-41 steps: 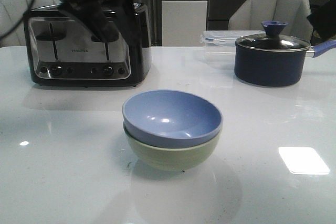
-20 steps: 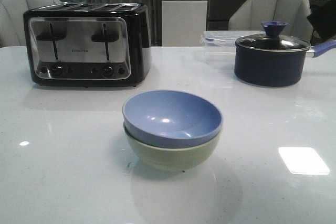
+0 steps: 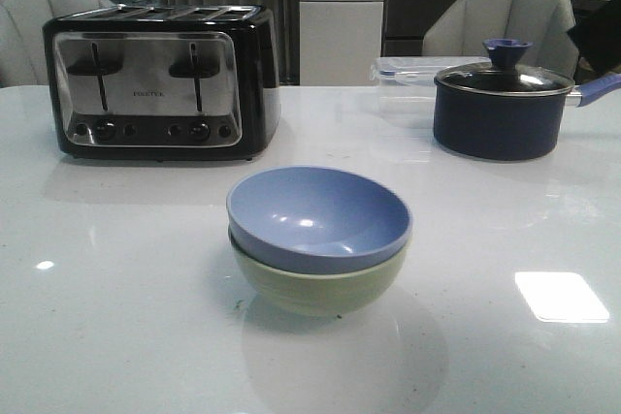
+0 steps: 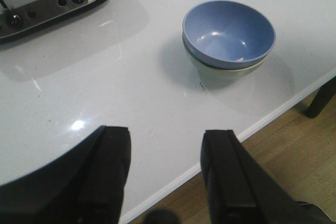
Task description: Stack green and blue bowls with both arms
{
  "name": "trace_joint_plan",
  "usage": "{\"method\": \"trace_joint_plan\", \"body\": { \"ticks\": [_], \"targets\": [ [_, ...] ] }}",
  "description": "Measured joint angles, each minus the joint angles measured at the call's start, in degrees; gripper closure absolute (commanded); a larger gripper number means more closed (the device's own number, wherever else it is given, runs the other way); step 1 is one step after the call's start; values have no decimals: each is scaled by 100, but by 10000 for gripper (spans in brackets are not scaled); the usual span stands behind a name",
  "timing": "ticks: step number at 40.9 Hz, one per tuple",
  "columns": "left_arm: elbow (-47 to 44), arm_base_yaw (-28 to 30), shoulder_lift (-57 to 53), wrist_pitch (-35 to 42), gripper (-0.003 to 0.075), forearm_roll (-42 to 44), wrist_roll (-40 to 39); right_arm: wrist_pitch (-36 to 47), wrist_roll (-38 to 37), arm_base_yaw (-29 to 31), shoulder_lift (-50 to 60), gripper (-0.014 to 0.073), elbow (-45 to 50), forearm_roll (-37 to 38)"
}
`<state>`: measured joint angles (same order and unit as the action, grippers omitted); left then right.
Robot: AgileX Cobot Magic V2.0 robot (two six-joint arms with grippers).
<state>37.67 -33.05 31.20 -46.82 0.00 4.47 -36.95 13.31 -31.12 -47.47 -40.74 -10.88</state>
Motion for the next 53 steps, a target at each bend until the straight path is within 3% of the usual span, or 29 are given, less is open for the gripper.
{"method": "trace_joint_plan", "body": {
  "ticks": [8,18,20,48,53],
  "targets": [
    [-89,0,0,-12,414,407,-578,0,0,0,0,206,0,130],
    [-89,0,0,-12,598,454,-629,-4,-23,0,0,543,0,174],
    [-89,0,0,-12,631,454,-629,-13,-23,0,0,533,0,174],
    [-89,0,-55,-12,627,454,-632,-55,-23,0,0,538,0,174],
    [-307,311,-419,234,627,522,-574,-79,-23,0,0,538,0,174]
  ]
}}
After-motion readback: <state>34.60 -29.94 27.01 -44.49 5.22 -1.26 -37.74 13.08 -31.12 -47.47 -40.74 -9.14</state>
